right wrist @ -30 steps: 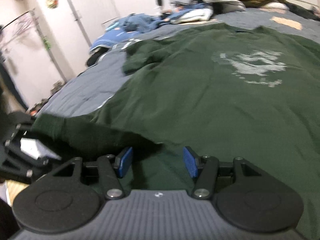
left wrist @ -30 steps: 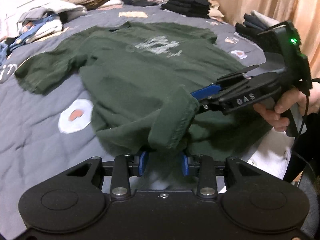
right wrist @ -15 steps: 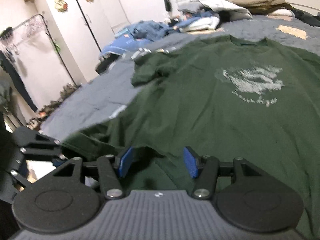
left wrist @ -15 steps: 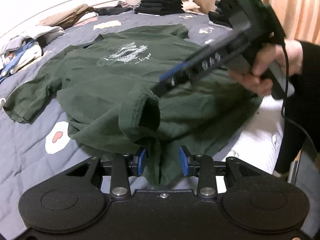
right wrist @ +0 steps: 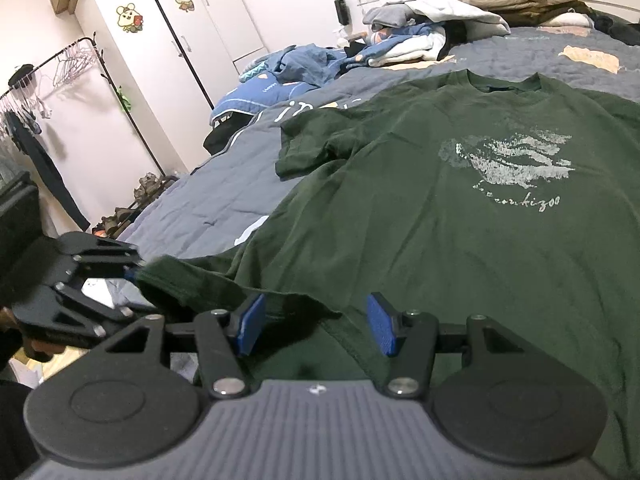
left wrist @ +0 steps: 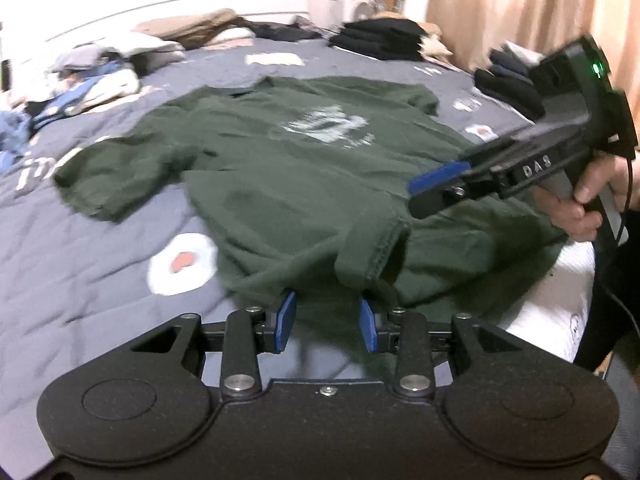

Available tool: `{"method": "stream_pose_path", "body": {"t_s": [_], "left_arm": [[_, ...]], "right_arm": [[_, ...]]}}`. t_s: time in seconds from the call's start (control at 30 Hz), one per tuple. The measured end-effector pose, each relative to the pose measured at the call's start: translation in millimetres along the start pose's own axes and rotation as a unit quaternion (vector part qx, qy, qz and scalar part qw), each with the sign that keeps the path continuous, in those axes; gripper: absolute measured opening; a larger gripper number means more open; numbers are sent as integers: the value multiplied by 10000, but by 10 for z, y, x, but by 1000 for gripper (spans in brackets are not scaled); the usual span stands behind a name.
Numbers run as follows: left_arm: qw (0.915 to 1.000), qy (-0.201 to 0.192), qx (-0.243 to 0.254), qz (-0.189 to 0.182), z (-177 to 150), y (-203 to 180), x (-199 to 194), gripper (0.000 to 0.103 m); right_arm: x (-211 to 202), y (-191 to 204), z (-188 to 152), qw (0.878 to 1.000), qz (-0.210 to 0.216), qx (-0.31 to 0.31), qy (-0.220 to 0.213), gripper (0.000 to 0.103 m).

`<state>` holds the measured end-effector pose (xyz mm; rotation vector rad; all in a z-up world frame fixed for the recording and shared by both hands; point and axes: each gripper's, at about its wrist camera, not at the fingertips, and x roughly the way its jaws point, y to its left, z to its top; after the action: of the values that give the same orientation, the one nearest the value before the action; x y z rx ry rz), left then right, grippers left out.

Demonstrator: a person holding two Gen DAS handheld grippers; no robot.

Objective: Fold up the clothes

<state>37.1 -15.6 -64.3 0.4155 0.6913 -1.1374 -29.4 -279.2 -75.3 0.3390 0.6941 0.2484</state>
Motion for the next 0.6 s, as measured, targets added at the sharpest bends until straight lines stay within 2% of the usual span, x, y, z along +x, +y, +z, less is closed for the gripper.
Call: {"method": "stream_pose_path", "body": {"t_s": [0.23, 0.37, 0.5, 0.6], "left_arm": [[9999, 54, -125, 35, 60, -79, 405, 34], [9998, 107, -156, 49, 53, -84, 479, 33], [9998, 166, 15, -98, 38, -181, 497, 33], [9996, 228, 147, -78, 28, -232, 532, 30]], "right_arm": [[-27, -77, 10, 9998, -169, 112, -8, 56], [-71, -170, 52, 9992, -293, 265, -23, 56], [-156, -181, 85, 9991, -350, 220, -84, 56], [-182, -203, 96, 9991, -319, 264, -105, 56]]}}
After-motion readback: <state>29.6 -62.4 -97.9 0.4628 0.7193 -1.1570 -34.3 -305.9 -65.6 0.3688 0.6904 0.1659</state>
